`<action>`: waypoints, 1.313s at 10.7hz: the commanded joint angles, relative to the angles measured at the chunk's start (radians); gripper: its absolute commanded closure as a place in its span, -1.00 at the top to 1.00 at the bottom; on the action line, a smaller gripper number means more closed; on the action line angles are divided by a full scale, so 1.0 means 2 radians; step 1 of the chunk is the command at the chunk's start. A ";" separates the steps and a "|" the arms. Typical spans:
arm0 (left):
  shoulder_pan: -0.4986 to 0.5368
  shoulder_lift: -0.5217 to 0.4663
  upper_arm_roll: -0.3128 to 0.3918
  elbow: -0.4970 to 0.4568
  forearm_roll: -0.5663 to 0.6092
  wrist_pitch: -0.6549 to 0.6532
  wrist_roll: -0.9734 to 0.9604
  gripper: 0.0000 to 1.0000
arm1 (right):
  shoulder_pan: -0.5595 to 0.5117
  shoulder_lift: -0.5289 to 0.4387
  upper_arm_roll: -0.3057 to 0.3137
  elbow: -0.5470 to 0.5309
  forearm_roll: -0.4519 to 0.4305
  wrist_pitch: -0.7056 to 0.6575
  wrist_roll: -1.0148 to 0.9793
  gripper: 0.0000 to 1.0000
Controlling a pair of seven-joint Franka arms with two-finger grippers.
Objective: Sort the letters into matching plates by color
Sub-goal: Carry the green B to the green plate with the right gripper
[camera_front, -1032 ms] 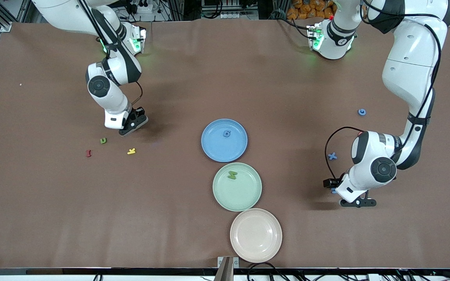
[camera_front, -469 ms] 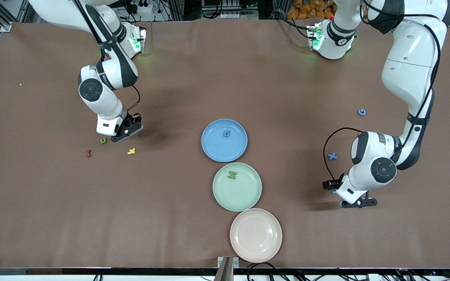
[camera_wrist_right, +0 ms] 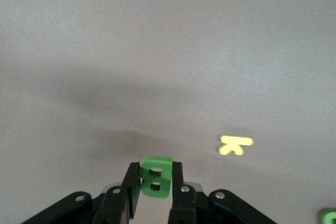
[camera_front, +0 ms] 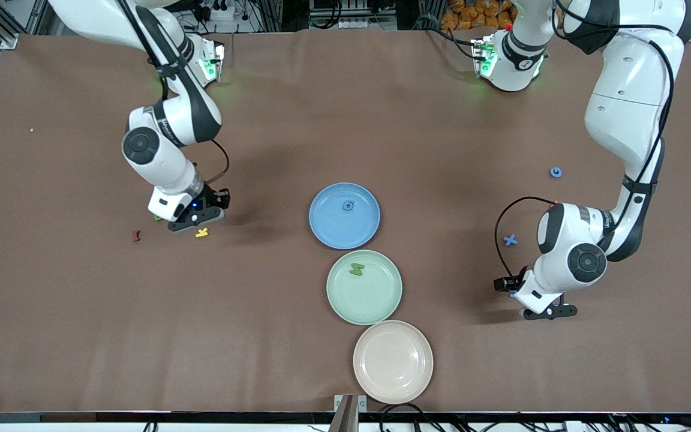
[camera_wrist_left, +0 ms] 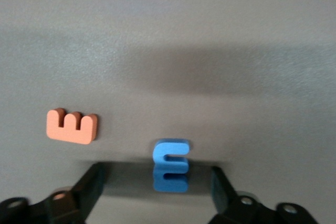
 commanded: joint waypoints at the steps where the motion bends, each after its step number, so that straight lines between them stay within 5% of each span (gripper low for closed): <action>1: -0.003 0.008 0.002 0.010 -0.007 0.002 -0.007 -1.00 | 0.032 0.065 0.001 0.113 0.005 -0.056 0.101 -1.00; 4: -0.003 0.008 0.002 0.011 -0.007 0.002 -0.008 -1.00 | 0.062 0.112 0.002 0.207 0.008 -0.057 0.180 -1.00; 9: -0.003 -0.018 -0.006 0.006 -0.008 -0.009 -0.024 -1.00 | 0.105 0.183 0.002 0.314 0.077 -0.052 0.252 -1.00; 14: 0.000 -0.057 -0.047 -0.001 -0.009 -0.124 -0.073 -1.00 | 0.140 0.246 0.003 0.379 0.077 -0.003 0.324 -1.00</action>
